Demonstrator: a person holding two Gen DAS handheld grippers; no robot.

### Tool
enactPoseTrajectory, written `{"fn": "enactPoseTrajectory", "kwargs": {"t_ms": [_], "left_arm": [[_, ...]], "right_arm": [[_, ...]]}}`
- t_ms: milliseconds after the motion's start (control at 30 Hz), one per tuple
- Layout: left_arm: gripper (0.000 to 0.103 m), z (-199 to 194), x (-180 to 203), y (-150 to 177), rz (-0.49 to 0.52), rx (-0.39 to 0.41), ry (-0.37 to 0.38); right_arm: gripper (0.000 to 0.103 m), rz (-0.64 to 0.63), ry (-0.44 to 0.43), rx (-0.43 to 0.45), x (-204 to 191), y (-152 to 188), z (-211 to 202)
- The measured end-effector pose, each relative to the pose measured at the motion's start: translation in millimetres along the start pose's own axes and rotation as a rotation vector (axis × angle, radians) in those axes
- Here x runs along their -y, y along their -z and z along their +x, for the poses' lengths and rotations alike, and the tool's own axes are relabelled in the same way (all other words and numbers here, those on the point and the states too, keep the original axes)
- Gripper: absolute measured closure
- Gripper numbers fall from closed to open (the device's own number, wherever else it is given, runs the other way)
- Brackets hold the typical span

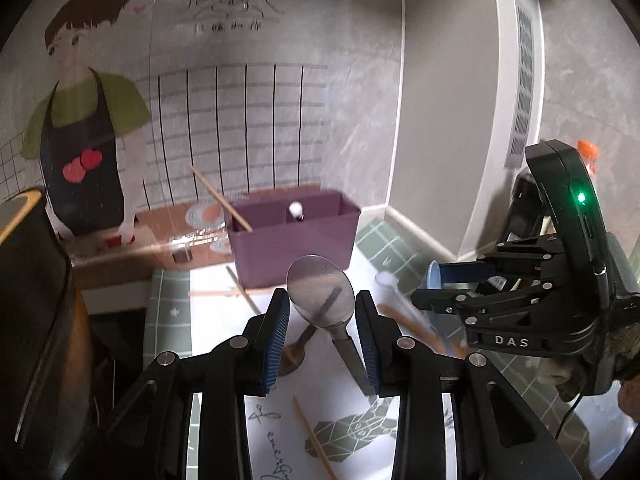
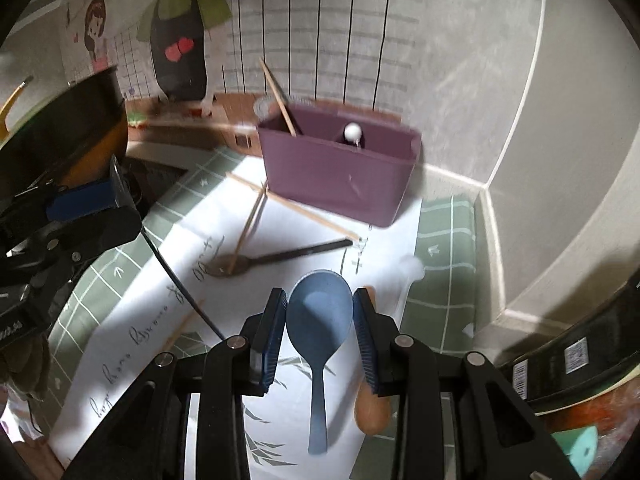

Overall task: Organize utensils
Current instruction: 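Lift both spoons over the purple caddy and drop them in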

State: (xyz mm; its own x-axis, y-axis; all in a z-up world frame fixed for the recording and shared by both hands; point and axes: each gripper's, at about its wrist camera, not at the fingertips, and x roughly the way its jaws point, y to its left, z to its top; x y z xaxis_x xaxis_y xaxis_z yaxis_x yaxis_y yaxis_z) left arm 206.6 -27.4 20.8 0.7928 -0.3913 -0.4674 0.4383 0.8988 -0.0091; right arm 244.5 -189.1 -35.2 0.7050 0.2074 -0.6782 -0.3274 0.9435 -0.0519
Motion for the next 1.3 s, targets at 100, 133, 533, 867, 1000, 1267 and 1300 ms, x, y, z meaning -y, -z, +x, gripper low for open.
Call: {"fn": "enactPoseTrajectory", "kwargs": {"t_ms": [100, 133, 533, 867, 1000, 1267, 1300], "left_arm": [[0.068, -3, 1, -9, 0.006, 0.014, -0.013], [0.068, -3, 1, -11, 0.006, 0.016, -0.016], [0.068, -11, -21, -142, -0.029, 0.163, -0.153], [0.068, 56, -45, -161, -0.129, 0.128, -0.245], [0.068, 81, -47, -175, -0.103, 0.120, -0.251], [0.068, 140, -58, -164, -0.092, 0.037, -0.270], [0.068, 149, -61, -158, -0.094, 0.019, -0.273]], "right_arm": [[0.071, 0.005, 0.006, 0.043, -1, -11, -12], [0.071, 0.008, 0.006, 0.055, -1, -14, -16], [0.071, 0.010, 0.037, 0.302, 19, -128, -78], [0.071, 0.044, 0.096, 0.429, 34, -193, -50], [0.071, 0.060, 0.099, 0.415, 49, -199, -19], [0.071, 0.094, 0.104, 0.350, 60, -202, 50], [0.071, 0.095, 0.109, 0.332, 60, -199, 62]]}}
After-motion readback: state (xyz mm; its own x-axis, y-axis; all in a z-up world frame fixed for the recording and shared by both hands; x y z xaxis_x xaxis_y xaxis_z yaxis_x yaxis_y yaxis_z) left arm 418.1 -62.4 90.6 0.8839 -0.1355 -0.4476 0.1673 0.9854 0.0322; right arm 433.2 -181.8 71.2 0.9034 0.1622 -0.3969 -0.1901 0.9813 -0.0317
